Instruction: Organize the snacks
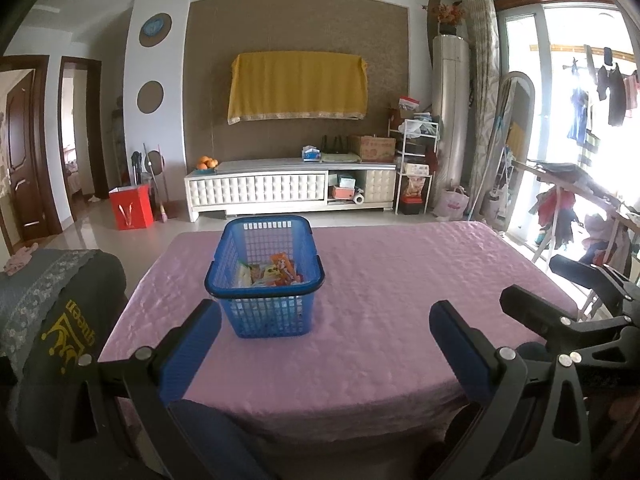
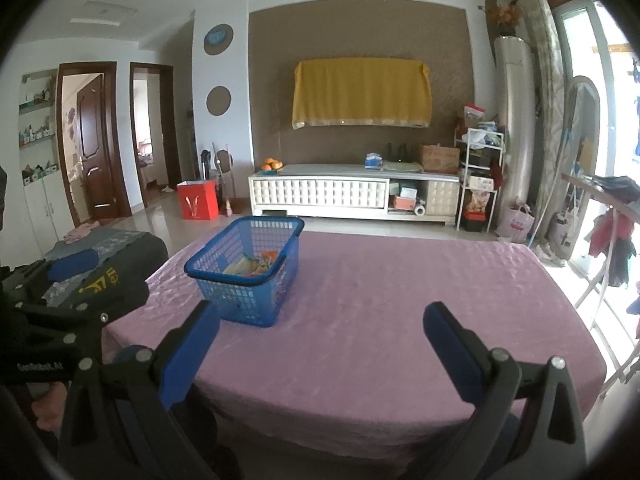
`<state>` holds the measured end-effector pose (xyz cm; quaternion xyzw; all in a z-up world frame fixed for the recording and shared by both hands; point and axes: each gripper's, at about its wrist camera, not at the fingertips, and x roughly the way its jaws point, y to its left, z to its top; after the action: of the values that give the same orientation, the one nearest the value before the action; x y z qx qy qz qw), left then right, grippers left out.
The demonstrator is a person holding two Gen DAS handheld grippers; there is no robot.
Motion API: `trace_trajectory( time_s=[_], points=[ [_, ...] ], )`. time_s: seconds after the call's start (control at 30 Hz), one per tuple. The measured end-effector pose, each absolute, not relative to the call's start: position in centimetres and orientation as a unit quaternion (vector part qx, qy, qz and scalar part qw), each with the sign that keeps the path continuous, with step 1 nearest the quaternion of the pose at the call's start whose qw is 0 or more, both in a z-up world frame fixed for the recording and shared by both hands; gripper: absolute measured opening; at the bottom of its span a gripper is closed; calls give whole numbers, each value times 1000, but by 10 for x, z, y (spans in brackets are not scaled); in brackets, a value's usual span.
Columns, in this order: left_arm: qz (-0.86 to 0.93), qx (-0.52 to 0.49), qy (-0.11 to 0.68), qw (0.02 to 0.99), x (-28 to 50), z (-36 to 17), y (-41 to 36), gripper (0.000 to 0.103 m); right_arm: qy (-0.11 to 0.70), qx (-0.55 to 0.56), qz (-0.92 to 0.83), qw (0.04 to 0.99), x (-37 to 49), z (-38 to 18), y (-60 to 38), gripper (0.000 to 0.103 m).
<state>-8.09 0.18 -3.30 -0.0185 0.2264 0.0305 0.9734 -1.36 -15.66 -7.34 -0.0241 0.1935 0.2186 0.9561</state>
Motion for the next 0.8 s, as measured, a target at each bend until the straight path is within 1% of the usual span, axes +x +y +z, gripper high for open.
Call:
trace_trajectory(
  time_s=[0.8],
  points=[
    [31, -19, 223, 974, -87, -30, -1, 103, 199, -17, 208, 958, -16, -74, -163, 103]
  ],
)
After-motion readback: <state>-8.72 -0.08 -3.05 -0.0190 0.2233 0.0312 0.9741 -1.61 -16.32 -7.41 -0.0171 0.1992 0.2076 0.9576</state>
